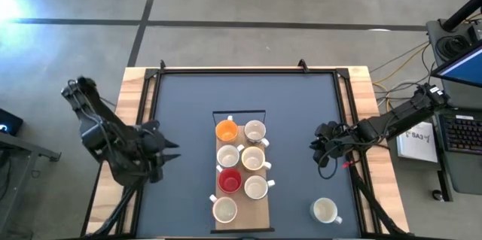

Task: Place coffee mugs
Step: Put the light blue mug on the shelf

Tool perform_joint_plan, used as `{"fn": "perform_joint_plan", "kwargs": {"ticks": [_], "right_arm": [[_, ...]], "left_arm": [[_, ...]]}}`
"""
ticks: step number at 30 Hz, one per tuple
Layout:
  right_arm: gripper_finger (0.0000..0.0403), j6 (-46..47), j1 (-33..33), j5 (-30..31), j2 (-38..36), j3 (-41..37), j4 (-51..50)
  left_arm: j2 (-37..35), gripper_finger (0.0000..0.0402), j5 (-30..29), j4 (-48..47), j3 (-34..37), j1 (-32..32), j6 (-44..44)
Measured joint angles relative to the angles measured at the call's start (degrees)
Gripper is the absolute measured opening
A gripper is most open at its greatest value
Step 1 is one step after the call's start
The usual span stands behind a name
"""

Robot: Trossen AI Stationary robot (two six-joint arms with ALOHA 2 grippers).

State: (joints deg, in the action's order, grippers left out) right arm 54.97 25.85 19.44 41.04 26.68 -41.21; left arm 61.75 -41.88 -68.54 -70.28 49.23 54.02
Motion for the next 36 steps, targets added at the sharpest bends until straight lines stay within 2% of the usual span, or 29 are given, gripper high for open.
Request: {"fn": "perform_joint_plan", "kwargs": {"ticks": [4, 7, 10, 16, 20, 24, 31, 33, 36], "right_arm": [[0.0068, 0.03, -0.02, 0.00, 0.00, 0.01, -0.01], [0.0068, 0.02, 0.00, 0.00, 0.00, 0.00, -0.01], [0.0068, -0.01, 0.00, 0.91, 0.03, 0.02, 0.09], [0.0068, 0.91, -0.01, 7.37, 0.35, 0.00, 0.50], [0.0068, 0.84, 0.00, 8.44, 0.37, 0.00, 1.66], [0.0068, -3.50, 0.00, 12.69, 0.37, 0.02, 4.11], [0.0068, -3.99, -0.01, 16.58, 0.51, 0.00, 8.89], [0.0068, -3.72, -0.02, 16.32, 0.66, 0.00, 10.42], [0.0068, 2.99, -0.17, 11.29, 0.69, 0.80, 10.30]], "left_arm": [[-4.32, 0.0120, -4.31, 8.78, 7.37, 0.00, -2.29], [-5.98, 0.0120, -10.39, 12.46, 10.18, 0.00, -1.25], [-6.07, 0.0120, -13.51, 12.79, 10.80, 0.00, 1.05], [-5.43, 0.0120, -17.50, 13.02, 10.20, 0.00, 3.69], [-5.22, 0.0120, -22.09, 13.01, 9.97, 0.00, 8.57], [-5.23, 0.0120, -23.57, 12.99, 9.97, -0.04, 13.40], [-4.75, 0.0120, -23.57, 12.99, 9.97, -0.11, 15.59], [-4.68, 0.0120, -23.59, 12.99, 9.97, -0.11, 16.15], [-4.67, 0.0120, -23.57, 12.99, 9.97, -0.11, 19.52]]}}
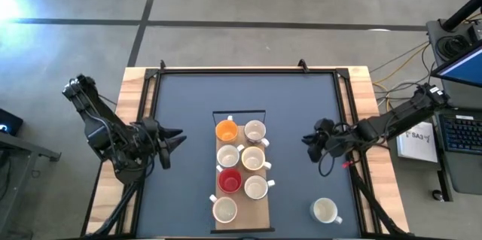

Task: Place coffee mugs
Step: Put the light blue mug on the shelf

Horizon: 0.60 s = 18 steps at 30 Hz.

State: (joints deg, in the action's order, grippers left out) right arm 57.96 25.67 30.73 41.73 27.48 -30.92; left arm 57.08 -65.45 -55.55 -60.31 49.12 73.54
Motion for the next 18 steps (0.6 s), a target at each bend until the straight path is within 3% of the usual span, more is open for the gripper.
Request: {"fn": "perform_joint_plan", "kwargs": {"ticks": [10, 18], "right_arm": [[0.0068, 20.35, -0.08, -25.40, 1.84, 4.68, -1.46], [0.0068, 23.17, -0.07, -28.16, 9.83, 13.14, -6.95]], "left_arm": [[0.00, 0.0120, 0.02, -0.26, 0.00, 0.00, 4.10], [-0.04, 0.0120, 2.16, -0.50, 0.00, 0.00, 5.47]]}}
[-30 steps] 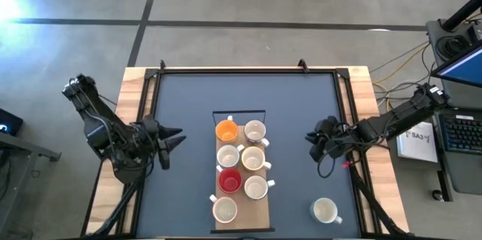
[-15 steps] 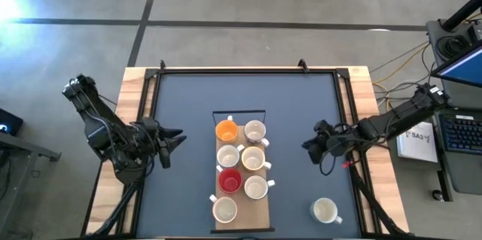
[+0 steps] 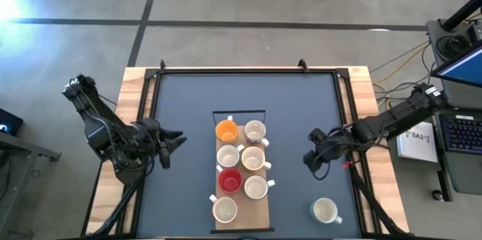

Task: Place coffee mugs
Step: Put the light blue mug on the shelf

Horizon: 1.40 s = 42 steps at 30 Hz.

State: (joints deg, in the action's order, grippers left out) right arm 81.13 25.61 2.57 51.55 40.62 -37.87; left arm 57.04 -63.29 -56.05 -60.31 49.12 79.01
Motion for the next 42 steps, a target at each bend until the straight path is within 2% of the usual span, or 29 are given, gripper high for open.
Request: {"fn": "perform_joint_plan", "kwargs": {"ticks": [3, 8, 13, 18, 22, 33, 36, 42], "right_arm": [[0.0068, -2.45, 0.00, -0.93, 4.76, 5.46, -5.51], [0.0068, -5.80, 1.95, -6.97, 11.45, 11.68, -19.22], [0.0068, -2.32, 5.86, -11.46, 12.28, 12.59, -14.65], [0.0069, 4.59, 10.82, -11.58, 12.94, 13.66, -11.42], [0.0085, 6.75, 13.90, -11.61, 14.30, 14.17, -11.64], [0.0152, 5.86, 19.88, -12.60, 19.83, 18.06, -11.16], [0.0157, 5.75, 21.18, -13.06, 21.21, 20.22, -12.05], [0.0155, 3.28, 22.52, -13.07, 25.69, 23.20, -20.93]], "left_arm": [[-0.02, 0.0120, 1.58, -0.33, 0.00, 0.00, 0.22], [-0.02, 0.0120, 2.29, -0.28, 0.00, 0.00, 1.67], [-0.02, 0.0120, 4.03, -0.31, 0.00, 0.00, 1.13], [-0.02, 0.0120, 4.32, -1.04, 0.00, 0.00, 1.06], [-0.02, 0.0120, 4.32, -2.10, 0.02, 0.00, 1.04], [-0.42, 0.0120, 4.31, -3.30, 0.02, 0.00, 1.02], [-0.46, 0.0120, 4.29, -3.34, 0.02, 0.00, 1.02], [-0.46, 0.0120, 3.80, -4.31, 0.02, 0.00, 1.02]]}}
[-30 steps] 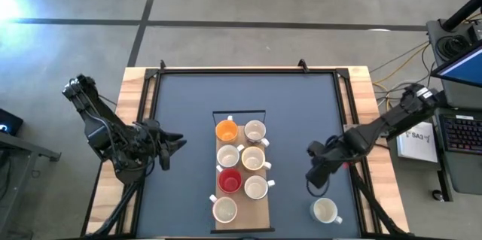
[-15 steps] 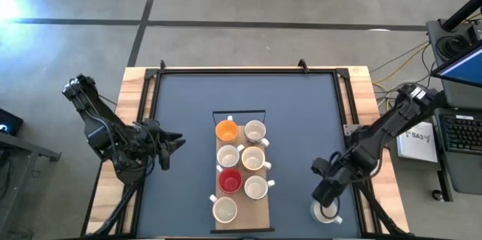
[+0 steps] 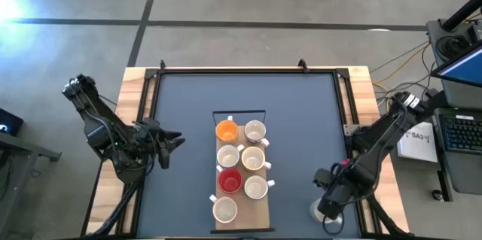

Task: Place coffee mugs
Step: Put the light blue mug on the shelf

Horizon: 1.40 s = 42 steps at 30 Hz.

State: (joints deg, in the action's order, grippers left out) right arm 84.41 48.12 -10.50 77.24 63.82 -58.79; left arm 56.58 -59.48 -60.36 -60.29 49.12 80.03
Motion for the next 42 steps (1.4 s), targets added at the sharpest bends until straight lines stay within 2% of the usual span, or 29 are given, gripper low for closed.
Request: {"fn": "perform_joint_plan", "kwargs": {"ticks": [13, 16, 20, 22, 33, 42], "right_arm": [[0.0147, -6.24, 0.02, -0.09, 8.57, 0.88, -0.58], [0.0118, -7.28, 0.00, -0.95, 9.60, 0.82, -0.36], [0.0037, -8.37, 0.00, -2.62, 10.01, 1.22, -0.08], [0.0020, -8.56, 0.00, -3.06, 9.88, 1.35, 0.13], [0.0015, -10.04, -3.94, -2.76, 9.55, 9.06, 0.57], [0.0014, -6.26, -9.22, 3.11, 11.05, 15.01, 0.06]], "left_arm": [[-0.07, 0.0120, -0.07, -0.64, 0.00, 0.00, 0.00], [-0.07, 0.0120, -0.09, -0.61, 0.00, 0.00, 0.00], [-0.07, 0.0120, -0.07, -0.61, 0.00, 0.00, 0.00], [-0.07, 0.0120, -0.04, -0.59, 0.00, 0.00, -0.01], [-0.07, 0.0120, -0.01, -0.59, 0.00, 0.00, -0.02], [-0.46, 0.0120, 0.04, -0.85, 0.00, 0.00, -0.04]]}}
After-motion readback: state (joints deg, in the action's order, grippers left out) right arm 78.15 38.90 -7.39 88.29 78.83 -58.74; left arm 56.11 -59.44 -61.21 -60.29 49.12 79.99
